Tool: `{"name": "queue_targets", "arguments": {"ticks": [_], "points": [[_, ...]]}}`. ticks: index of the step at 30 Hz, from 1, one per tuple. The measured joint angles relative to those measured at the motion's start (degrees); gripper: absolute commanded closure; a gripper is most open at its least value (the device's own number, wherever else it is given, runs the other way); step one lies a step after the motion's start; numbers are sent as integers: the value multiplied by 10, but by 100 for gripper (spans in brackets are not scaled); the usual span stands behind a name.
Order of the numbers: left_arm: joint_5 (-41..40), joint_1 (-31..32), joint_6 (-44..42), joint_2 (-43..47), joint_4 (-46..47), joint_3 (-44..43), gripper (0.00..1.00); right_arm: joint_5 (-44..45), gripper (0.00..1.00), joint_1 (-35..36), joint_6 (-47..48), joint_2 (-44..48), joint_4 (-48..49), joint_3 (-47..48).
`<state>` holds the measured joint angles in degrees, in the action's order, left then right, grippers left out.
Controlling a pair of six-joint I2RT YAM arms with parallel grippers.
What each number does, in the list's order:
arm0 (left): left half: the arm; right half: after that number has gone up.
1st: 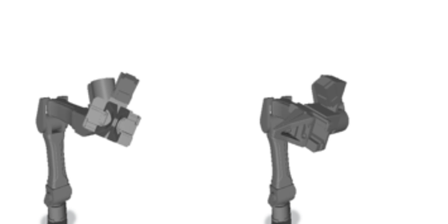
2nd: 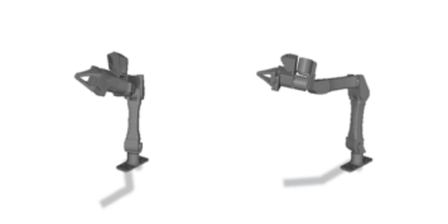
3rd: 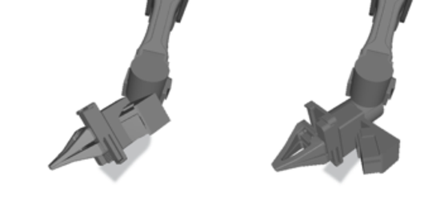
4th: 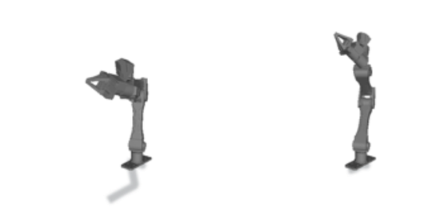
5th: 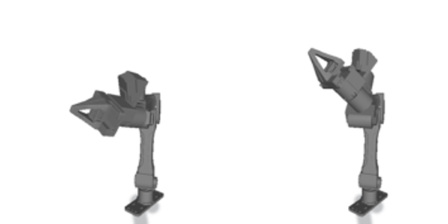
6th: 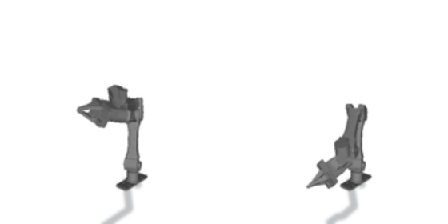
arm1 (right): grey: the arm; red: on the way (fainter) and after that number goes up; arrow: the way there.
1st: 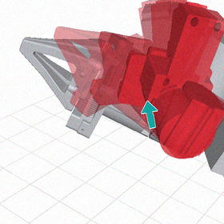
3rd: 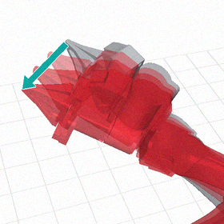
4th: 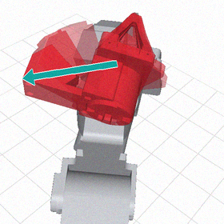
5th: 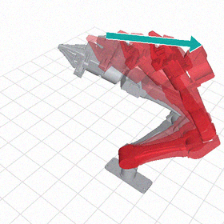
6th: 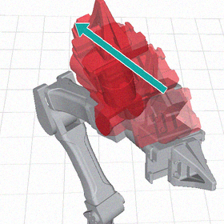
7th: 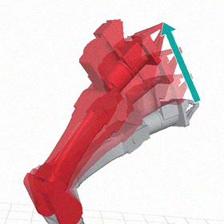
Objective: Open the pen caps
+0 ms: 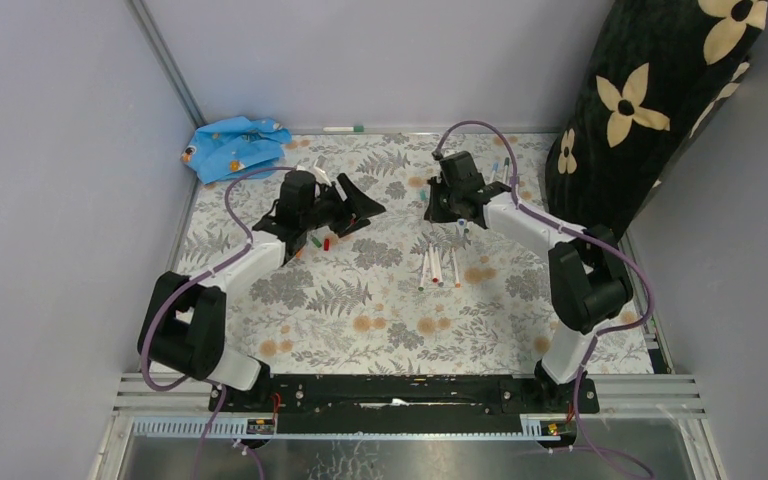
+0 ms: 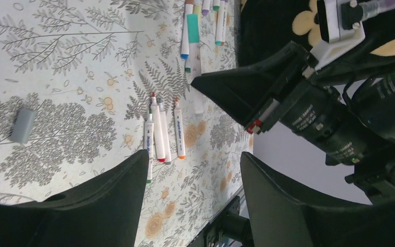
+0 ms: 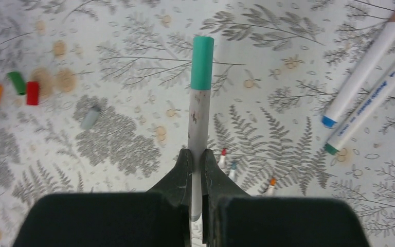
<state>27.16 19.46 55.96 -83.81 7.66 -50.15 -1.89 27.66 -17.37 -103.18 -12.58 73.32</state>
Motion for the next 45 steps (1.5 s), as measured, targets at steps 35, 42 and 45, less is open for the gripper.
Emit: {"name": "queue_targets", "arguments": {"ticks": [35, 42, 45], "points": [[14, 8, 35, -64, 30, -27, 31, -51, 100, 155, -22, 78, -12, -19], [8, 8, 38, -64, 30, -27, 40, -51, 100, 159, -26, 99, -8, -24], [8, 8, 39, -64, 30, -27, 46, -51, 100, 160, -26, 104, -6, -24]]}}
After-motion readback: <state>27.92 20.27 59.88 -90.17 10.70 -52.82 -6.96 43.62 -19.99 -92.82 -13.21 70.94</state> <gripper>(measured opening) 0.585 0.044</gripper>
